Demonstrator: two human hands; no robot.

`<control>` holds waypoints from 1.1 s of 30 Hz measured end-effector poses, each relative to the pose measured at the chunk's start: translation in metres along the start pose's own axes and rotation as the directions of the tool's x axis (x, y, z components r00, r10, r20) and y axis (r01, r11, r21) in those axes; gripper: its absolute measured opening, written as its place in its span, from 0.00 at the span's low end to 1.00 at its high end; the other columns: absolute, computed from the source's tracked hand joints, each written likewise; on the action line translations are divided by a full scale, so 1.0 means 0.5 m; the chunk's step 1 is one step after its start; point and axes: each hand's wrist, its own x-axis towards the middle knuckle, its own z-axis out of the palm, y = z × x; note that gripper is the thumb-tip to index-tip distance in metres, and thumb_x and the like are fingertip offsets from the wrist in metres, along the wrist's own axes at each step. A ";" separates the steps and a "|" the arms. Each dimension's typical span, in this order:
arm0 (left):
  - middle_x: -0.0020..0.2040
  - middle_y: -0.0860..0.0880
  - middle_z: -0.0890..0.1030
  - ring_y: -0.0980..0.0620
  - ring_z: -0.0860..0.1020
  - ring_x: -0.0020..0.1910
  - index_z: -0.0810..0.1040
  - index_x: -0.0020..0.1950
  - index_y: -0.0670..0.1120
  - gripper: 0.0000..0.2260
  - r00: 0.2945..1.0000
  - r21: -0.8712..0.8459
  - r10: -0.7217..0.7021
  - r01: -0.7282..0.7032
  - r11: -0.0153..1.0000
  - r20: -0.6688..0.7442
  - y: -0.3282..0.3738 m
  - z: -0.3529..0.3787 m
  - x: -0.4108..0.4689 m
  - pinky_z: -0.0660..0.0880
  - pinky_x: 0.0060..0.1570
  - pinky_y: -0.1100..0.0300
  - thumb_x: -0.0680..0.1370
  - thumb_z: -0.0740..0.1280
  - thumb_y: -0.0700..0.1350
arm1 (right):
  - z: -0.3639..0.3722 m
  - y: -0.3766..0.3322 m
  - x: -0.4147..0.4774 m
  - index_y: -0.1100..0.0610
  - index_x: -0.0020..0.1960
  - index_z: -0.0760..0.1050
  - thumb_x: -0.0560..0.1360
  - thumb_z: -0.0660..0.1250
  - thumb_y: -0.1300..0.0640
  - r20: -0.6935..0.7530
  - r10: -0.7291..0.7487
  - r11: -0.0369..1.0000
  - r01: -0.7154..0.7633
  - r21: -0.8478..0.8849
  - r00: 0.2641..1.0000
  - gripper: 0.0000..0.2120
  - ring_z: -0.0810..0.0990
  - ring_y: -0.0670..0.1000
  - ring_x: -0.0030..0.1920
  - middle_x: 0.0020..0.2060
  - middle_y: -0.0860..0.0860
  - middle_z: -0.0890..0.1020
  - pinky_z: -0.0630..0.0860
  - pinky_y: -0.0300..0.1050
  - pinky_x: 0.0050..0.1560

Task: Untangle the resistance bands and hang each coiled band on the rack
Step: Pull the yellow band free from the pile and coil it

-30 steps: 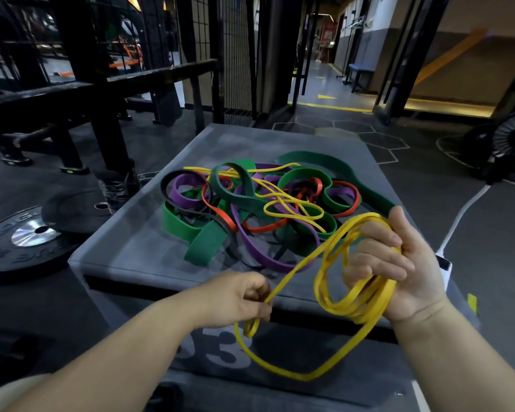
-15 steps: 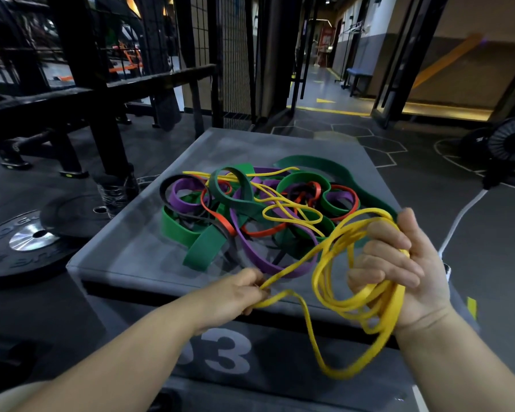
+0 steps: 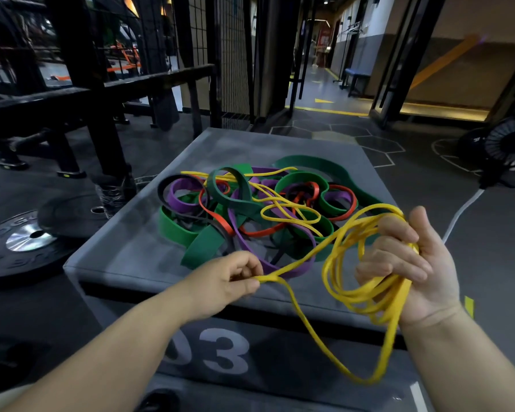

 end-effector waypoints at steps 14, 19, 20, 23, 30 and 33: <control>0.36 0.47 0.79 0.50 0.76 0.40 0.71 0.45 0.44 0.09 0.856 -0.827 -0.443 0.034 0.561 -0.265 0.004 -0.042 0.011 0.73 0.45 0.57 0.82 0.56 0.35 | -0.017 -0.010 -0.005 0.59 0.43 0.70 0.83 0.48 0.38 0.017 0.015 1.000 -0.015 -0.010 1.000 0.27 0.68 0.47 0.27 0.21 0.43 0.60 0.73 0.46 0.47; 0.27 0.50 0.78 0.52 0.75 0.33 0.70 0.43 0.44 0.10 0.795 -0.933 -0.549 -0.058 0.356 -0.259 0.000 -0.056 0.015 0.74 0.43 0.56 0.82 0.55 0.35 | -0.026 -0.016 -0.006 0.60 0.43 0.69 0.83 0.48 0.38 0.004 0.030 0.999 -0.030 -0.015 1.000 0.27 0.68 0.48 0.27 0.21 0.45 0.60 0.72 0.46 0.47; 0.27 0.51 0.77 0.54 0.75 0.30 0.70 0.43 0.43 0.10 0.801 -0.937 -0.542 -0.066 0.344 -0.255 0.001 -0.058 0.015 0.75 0.42 0.56 0.82 0.55 0.35 | -0.029 -0.014 -0.004 0.59 0.43 0.69 0.83 0.47 0.38 -0.001 0.038 0.999 -0.038 -0.024 0.999 0.27 0.67 0.48 0.27 0.22 0.46 0.61 0.72 0.46 0.48; 0.29 0.52 0.75 0.59 0.68 0.21 0.72 0.46 0.44 0.09 0.839 -0.881 -0.475 -0.011 0.472 -0.265 0.008 -0.057 0.011 0.75 0.34 0.62 0.83 0.56 0.37 | -0.038 -0.010 -0.001 0.60 0.44 0.70 0.84 0.47 0.38 -0.013 0.060 0.997 -0.061 -0.050 0.998 0.27 0.67 0.49 0.28 0.24 0.49 0.66 0.71 0.47 0.48; 0.32 0.51 0.73 0.58 0.69 0.27 0.75 0.46 0.45 0.04 0.961 -0.544 -0.274 0.213 0.812 -0.032 0.009 -0.056 -0.011 0.68 0.32 0.66 0.75 0.70 0.40 | -0.054 -0.016 0.000 0.60 0.44 0.71 0.84 0.48 0.39 -0.028 0.070 0.996 -0.071 -0.052 0.997 0.27 0.67 0.48 0.28 0.25 0.50 0.68 0.73 0.47 0.49; 0.33 0.53 0.78 0.60 0.74 0.32 0.76 0.46 0.44 0.09 0.976 -0.376 -0.215 0.207 0.903 0.022 0.014 -0.054 -0.016 0.71 0.36 0.67 0.69 0.72 0.41 | -0.062 -0.022 -0.001 0.61 0.44 0.71 0.84 0.48 0.38 -0.035 0.066 0.997 -0.068 -0.041 0.997 0.28 0.67 0.48 0.28 0.25 0.50 0.68 0.74 0.48 0.50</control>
